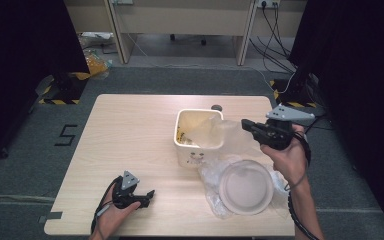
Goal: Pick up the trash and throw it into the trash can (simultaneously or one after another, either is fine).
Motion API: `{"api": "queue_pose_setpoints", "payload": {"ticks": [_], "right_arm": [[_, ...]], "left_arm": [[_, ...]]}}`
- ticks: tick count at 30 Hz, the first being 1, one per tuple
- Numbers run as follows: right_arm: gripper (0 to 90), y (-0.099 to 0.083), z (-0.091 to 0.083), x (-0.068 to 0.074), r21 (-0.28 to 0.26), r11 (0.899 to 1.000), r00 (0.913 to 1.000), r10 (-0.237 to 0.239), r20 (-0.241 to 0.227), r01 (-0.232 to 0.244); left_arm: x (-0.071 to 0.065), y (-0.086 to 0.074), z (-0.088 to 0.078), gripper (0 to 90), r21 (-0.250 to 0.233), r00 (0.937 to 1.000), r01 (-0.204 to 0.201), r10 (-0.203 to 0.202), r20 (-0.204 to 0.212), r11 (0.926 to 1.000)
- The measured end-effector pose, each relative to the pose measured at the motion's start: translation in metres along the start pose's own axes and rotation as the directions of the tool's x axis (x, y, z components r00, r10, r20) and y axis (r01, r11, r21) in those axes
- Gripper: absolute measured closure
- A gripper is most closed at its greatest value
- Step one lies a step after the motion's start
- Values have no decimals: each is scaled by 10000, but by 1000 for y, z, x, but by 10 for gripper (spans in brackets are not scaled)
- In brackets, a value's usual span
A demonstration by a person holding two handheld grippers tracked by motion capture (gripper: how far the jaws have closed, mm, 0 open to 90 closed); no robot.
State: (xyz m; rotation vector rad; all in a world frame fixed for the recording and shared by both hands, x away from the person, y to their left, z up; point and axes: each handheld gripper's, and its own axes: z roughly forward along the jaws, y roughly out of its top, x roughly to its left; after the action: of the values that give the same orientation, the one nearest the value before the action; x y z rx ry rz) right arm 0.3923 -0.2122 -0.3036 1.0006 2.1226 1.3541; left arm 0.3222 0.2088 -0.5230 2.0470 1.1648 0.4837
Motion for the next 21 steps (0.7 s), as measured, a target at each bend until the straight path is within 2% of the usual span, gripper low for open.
{"api": "queue_pose_setpoints", "payload": {"ticks": [1, 2, 10, 16, 21], "right_arm": [[900, 8, 11, 0, 141, 9999, 10000, -60, -4, 60], [900, 8, 11, 0, 141, 9999, 10000, -60, -4, 60], [900, 45, 56, 1, 659, 9975, 9997, -243, -55, 246], [900, 53, 91, 4, 1155, 9930, 9996, -231, -163, 249], [900, 47, 123, 2, 1784, 9838, 9997, -154, -162, 181]], "left_arm": [[0, 0, 0, 145, -6, 10000, 3, -3, 2, 10000], [0, 0, 0, 145, -3, 10000, 3, -3, -3, 10000], [0, 0, 0, 144, 3, 10000, 2, -2, -28, 10000], [0, 0, 0, 143, -5, 10000, -4, 4, -35, 10000], [0, 0, 0, 144, 26, 10000, -25, 25, -25, 10000]]}}
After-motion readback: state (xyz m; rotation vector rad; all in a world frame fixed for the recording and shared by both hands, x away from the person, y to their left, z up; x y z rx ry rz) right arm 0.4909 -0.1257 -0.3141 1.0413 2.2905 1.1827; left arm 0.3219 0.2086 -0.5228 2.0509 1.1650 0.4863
